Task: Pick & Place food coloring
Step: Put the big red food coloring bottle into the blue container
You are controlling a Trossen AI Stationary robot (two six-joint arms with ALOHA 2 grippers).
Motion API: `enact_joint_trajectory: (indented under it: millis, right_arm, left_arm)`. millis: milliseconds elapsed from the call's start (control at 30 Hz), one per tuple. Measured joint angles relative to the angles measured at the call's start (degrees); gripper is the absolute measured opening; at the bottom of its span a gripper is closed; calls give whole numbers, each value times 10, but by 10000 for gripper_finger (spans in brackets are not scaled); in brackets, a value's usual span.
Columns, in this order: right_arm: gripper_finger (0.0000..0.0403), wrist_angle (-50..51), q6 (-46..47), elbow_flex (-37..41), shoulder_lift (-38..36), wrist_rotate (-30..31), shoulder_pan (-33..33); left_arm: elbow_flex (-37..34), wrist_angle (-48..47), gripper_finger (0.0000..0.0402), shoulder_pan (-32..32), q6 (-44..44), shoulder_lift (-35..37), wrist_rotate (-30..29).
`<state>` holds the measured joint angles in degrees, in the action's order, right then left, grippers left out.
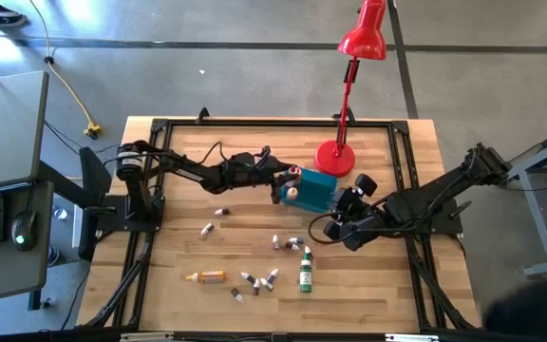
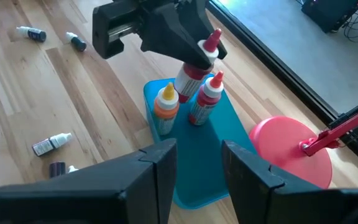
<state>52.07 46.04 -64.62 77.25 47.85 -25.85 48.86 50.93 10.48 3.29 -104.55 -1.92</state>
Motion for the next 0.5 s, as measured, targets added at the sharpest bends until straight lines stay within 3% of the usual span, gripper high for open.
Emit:
enact_joint_trajectory:
  millis: [500]
  right_arm:
    - [119,0,0,0,0,-2,0]
  left_arm:
    - [1,6,102,-4,-15,-17,-9]
